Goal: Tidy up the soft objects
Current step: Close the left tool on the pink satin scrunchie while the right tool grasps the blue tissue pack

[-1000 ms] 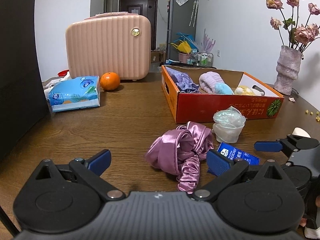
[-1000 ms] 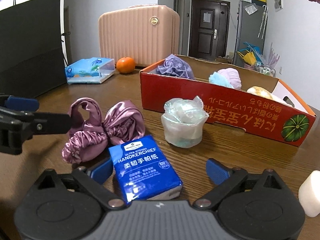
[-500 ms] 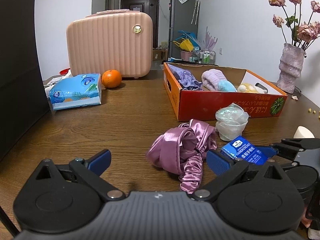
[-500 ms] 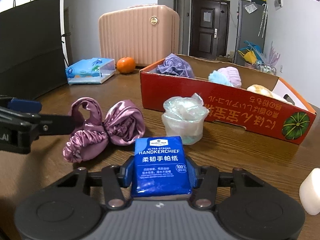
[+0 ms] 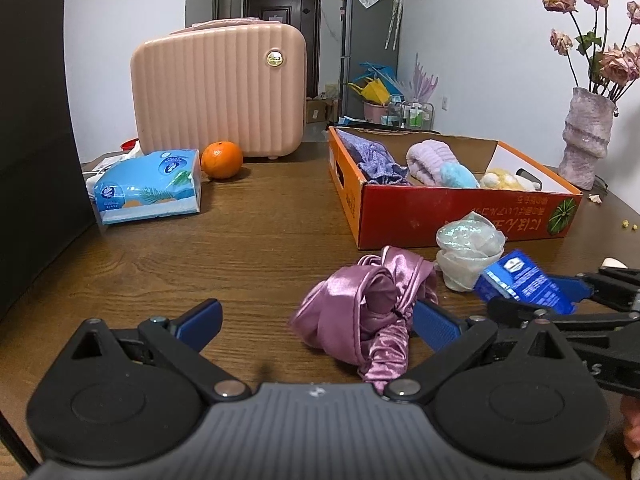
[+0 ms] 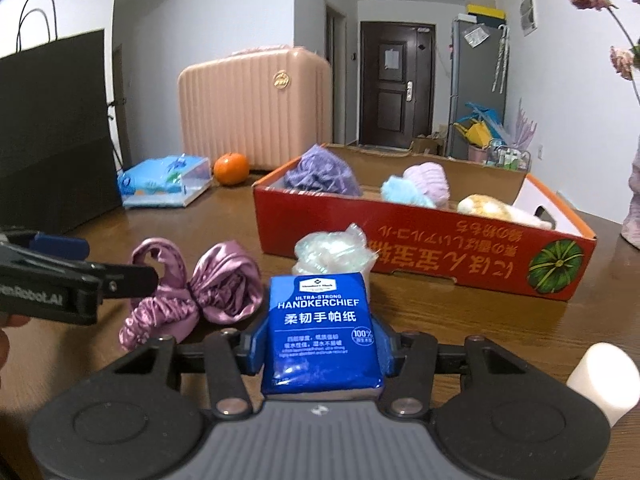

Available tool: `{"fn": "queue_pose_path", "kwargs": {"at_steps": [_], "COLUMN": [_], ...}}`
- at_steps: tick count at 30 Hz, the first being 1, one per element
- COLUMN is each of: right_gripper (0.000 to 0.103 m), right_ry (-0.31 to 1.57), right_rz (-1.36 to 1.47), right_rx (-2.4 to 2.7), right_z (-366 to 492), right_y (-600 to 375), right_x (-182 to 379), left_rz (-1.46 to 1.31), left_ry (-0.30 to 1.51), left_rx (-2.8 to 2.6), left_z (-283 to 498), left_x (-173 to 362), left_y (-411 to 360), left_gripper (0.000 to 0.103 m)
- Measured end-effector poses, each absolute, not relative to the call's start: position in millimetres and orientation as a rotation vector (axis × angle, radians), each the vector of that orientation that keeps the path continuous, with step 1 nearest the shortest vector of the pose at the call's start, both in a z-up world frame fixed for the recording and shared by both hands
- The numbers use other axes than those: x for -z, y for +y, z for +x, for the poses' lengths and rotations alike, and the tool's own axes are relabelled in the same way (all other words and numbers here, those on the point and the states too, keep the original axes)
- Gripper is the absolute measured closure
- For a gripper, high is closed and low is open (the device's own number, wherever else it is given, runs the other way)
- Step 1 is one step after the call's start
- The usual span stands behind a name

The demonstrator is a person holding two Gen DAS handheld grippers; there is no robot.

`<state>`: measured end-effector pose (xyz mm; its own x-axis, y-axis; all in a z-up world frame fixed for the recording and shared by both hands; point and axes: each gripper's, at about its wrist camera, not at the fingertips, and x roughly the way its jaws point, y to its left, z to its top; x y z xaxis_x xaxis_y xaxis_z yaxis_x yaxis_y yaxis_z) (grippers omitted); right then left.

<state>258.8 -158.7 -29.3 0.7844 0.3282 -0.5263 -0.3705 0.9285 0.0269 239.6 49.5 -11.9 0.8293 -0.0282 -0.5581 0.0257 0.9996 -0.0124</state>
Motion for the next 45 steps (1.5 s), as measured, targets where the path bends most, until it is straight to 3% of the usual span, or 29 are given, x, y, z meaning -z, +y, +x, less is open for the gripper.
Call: {"fn": "queue_pose_path", "kwargs": {"at_steps": [32,39,45], "right_gripper": [0.052,0.052,0.052], "right_ry": [0.464,0.464,0.466], "right_rz": [0.066,0.081,0.083], "right_rx": [-0.189,-0.173,-0.175], "right_z": [261,262,262], "right_y": [-229,-237,-236], "right_x": [14,14,14], "left_rz": [0.147,0.13,0.136], "left_ry": [0.659,0.681,0.683], "left_rx": [0.047,0.104,0.133], "left_z": [283,285,281], "left_x": [41,44,45], "left_y": [11,10,6], "left_gripper": [0.0,0.027,0.043]}}
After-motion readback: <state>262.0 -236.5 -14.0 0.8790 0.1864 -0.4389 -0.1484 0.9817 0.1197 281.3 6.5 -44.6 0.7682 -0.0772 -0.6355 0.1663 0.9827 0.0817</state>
